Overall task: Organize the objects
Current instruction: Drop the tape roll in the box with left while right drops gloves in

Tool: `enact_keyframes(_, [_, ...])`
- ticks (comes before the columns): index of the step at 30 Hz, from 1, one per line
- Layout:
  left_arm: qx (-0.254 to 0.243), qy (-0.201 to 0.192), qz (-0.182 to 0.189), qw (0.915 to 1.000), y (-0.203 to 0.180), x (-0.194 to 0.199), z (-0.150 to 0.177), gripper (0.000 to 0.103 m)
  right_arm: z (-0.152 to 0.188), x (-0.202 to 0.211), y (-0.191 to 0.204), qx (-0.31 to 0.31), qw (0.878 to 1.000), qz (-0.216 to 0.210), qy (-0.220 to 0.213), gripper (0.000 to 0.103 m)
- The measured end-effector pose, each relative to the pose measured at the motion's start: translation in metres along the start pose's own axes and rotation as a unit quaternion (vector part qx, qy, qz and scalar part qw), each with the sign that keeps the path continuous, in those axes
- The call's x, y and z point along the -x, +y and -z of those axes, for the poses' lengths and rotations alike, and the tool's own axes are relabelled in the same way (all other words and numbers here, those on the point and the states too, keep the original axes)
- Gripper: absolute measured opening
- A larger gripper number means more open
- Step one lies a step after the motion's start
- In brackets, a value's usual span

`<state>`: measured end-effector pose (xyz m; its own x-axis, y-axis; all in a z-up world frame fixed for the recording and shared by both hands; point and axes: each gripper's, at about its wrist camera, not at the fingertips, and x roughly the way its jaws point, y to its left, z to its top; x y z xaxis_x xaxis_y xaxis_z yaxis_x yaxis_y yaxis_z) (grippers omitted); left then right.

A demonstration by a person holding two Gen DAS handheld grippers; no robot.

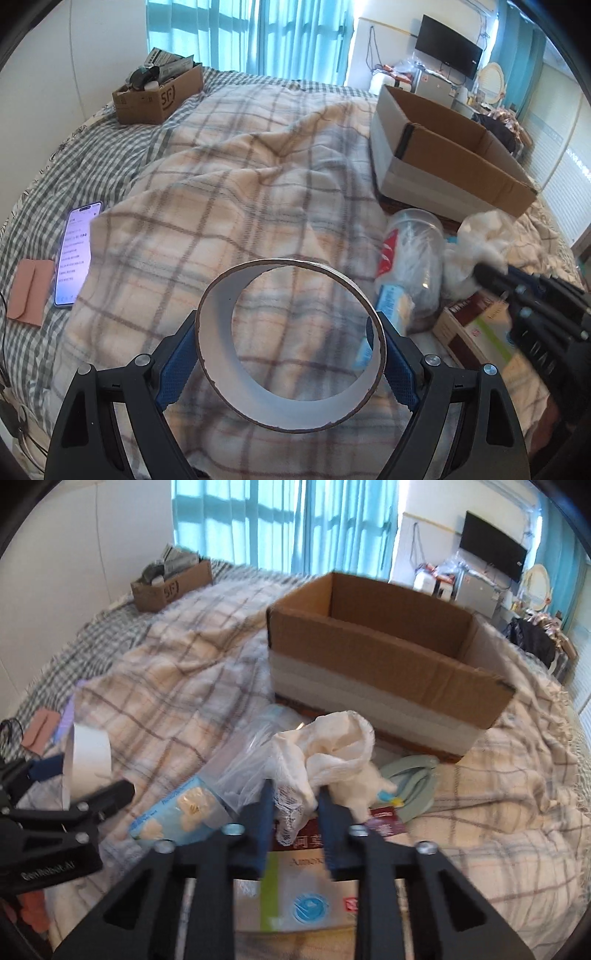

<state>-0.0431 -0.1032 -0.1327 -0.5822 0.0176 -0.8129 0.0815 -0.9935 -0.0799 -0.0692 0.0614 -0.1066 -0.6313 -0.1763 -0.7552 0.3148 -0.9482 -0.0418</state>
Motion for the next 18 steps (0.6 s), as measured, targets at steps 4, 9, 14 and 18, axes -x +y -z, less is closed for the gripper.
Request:
enact_keyframes(4, [-0.003, -0.015, 0.011, 0.9998, -0.01, 0.021, -0.002, 0.089, -0.004, 0.035, -0.01, -0.014, 0.999, -0.006, -0.035, 0.014])
enact_keyframes(9, [-0.012, -0.044, 0.041, 0.9981, -0.03, 0.055, -0.019, 0.089, -0.013, 0.087, -0.03, -0.03, 0.997, -0.002, -0.078, 0.014])
enact_keyframes(14, [-0.046, -0.096, 0.056, 0.9928, -0.061, 0.094, -0.053, 0.089, -0.029, 0.135, -0.051, -0.029, 0.992, 0.01, -0.124, 0.014])
enact_keyframes(18, [-0.052, -0.131, 0.059, 0.9883, -0.085, 0.116, -0.085, 0.089, -0.049, 0.16, -0.067, -0.023, 0.988, 0.024, -0.15, 0.014])
